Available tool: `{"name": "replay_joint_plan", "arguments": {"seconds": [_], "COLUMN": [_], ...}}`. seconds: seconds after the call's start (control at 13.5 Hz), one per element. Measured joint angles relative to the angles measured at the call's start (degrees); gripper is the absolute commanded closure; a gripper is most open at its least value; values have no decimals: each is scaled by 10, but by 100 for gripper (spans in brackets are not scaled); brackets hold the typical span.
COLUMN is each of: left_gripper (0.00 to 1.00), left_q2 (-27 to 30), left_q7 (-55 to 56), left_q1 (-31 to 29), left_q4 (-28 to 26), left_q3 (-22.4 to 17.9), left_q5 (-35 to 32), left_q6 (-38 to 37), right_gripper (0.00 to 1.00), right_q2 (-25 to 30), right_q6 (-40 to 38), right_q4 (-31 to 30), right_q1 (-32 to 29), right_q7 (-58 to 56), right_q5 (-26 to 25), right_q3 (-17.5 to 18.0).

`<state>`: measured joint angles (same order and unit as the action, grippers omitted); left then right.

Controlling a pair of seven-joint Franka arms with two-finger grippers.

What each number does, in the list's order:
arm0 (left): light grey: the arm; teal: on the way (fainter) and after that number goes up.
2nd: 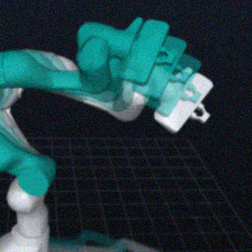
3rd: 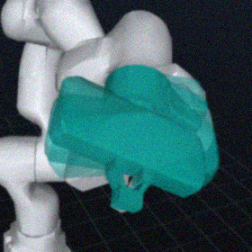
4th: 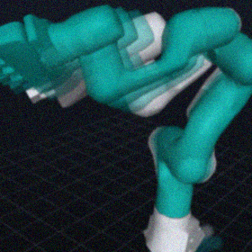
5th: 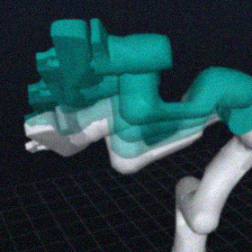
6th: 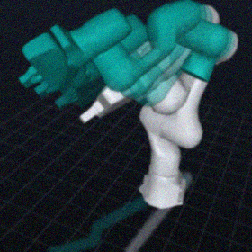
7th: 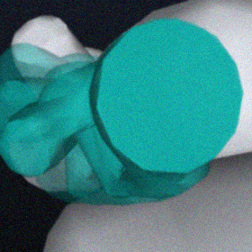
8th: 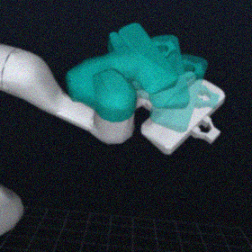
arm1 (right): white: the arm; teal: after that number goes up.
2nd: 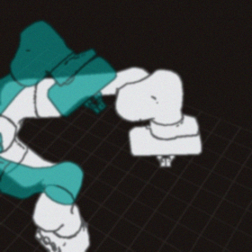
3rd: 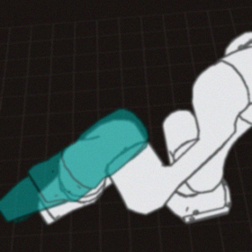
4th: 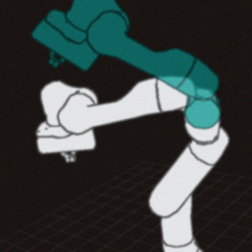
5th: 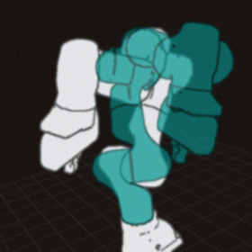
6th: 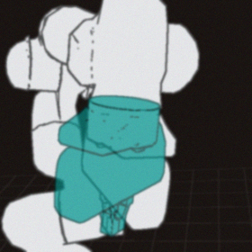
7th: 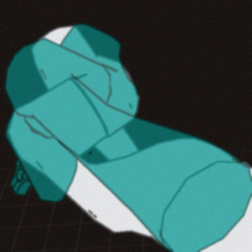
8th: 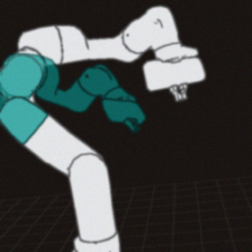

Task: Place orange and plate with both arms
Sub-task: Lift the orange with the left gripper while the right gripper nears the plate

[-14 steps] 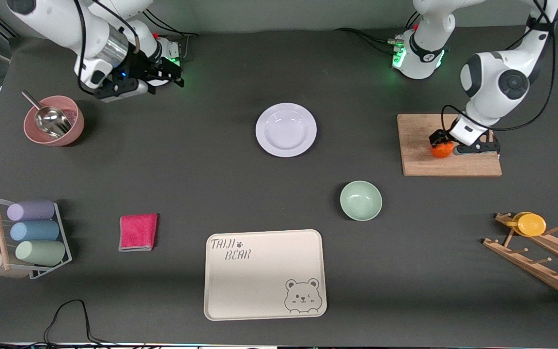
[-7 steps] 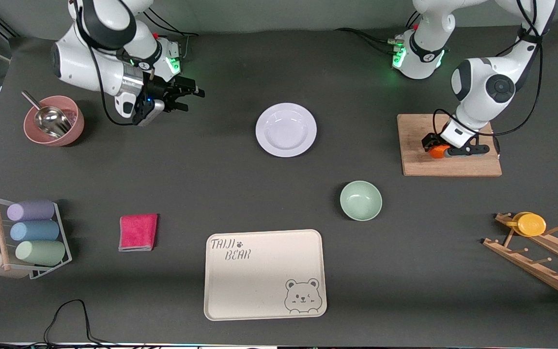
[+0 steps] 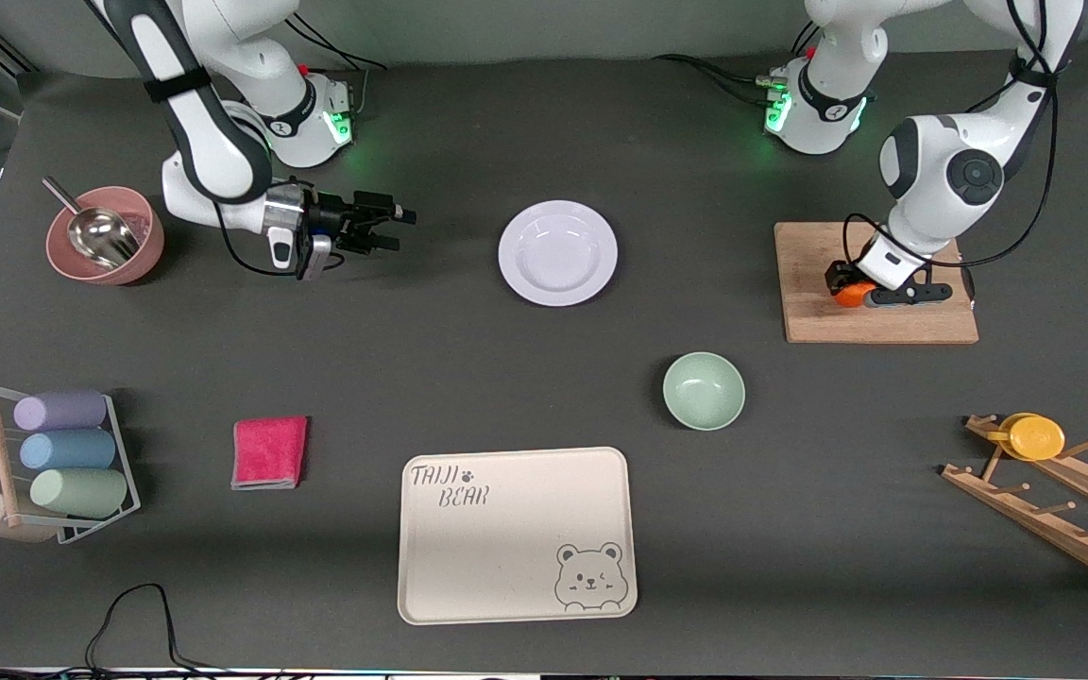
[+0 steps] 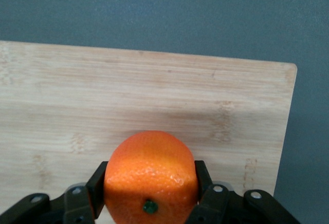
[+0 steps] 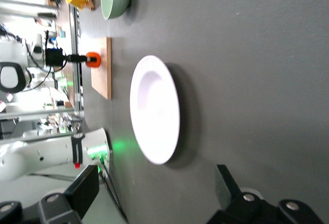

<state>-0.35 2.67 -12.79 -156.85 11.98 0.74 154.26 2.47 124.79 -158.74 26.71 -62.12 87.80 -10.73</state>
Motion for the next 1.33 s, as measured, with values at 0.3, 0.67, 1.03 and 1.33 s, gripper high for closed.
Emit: {"name": "replay_joint_plan", "arguments": {"seconds": [0.3, 0.67, 1.03, 1.33], "left_gripper": [100, 100, 100, 100], "left_q2": [103, 167, 148, 81], "left_q7": [0, 119, 356, 532], "left_q1": [38, 136, 253, 263], "left_q4": [98, 281, 337, 344], "left_q3": [4, 19, 70, 189], "left_q5": [34, 99, 170, 175], "left_q6": [-248, -509, -495, -368], "right_gripper": [0, 0, 0, 0], "right_q2": [-88, -155, -169, -188], "right_q6": [-48, -61, -74, -113], "right_q4": [1, 9, 14, 16], "right_q1": [8, 8, 7, 6], "right_q7": [-123, -178, -178, -207], "right_q5": [122, 171, 171, 174], "right_q3": [1, 1, 0, -2]}}
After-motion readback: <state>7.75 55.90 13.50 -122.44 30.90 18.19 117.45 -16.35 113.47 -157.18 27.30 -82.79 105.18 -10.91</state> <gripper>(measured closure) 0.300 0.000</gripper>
